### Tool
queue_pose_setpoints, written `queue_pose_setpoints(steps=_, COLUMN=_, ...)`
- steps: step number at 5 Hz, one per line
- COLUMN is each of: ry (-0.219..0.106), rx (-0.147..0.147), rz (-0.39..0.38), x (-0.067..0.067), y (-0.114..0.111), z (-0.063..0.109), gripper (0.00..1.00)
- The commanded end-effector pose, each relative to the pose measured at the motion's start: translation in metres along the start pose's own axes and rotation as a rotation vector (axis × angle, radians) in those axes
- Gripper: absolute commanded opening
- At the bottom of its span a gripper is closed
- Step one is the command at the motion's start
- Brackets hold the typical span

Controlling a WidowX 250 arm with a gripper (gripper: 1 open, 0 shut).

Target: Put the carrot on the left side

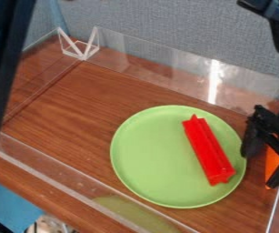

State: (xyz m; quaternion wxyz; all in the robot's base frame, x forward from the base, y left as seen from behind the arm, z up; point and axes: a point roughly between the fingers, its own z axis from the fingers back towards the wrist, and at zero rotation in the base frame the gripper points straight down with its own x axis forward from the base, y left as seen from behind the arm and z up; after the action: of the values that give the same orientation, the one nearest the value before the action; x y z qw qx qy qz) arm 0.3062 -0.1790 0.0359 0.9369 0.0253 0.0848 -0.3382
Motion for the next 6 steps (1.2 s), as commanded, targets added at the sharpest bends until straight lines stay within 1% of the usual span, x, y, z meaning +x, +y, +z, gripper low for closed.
queue_pose_setpoints(steps=1, ry=-0.043, rx=0.010, rz=-0.021, x=0.010, y=-0.011, z=0.008, gripper=1.00)
queue_pose_setpoints(steps=2, ry=-0.030, rx=0.012, rz=-0.019, x=0.014, y=-0.010, z=0.004, gripper=1.00)
queue_pose_setpoints(steps=3, ry=-0.031, rx=0.005, rz=0.014, x=0.020, y=-0.005, z=-0.002, gripper=0.00)
queue_pose_setpoints(steps=4, ry=-0.037, rx=0.000, rz=0.044, x=0.025, y=0.000, z=-0.001, gripper=0.00)
queue_pose_setpoints(steps=6, ry=-0.081, rx=0.000, rz=0.134, x=0.017, y=0.011, z=0.037, gripper=0.00)
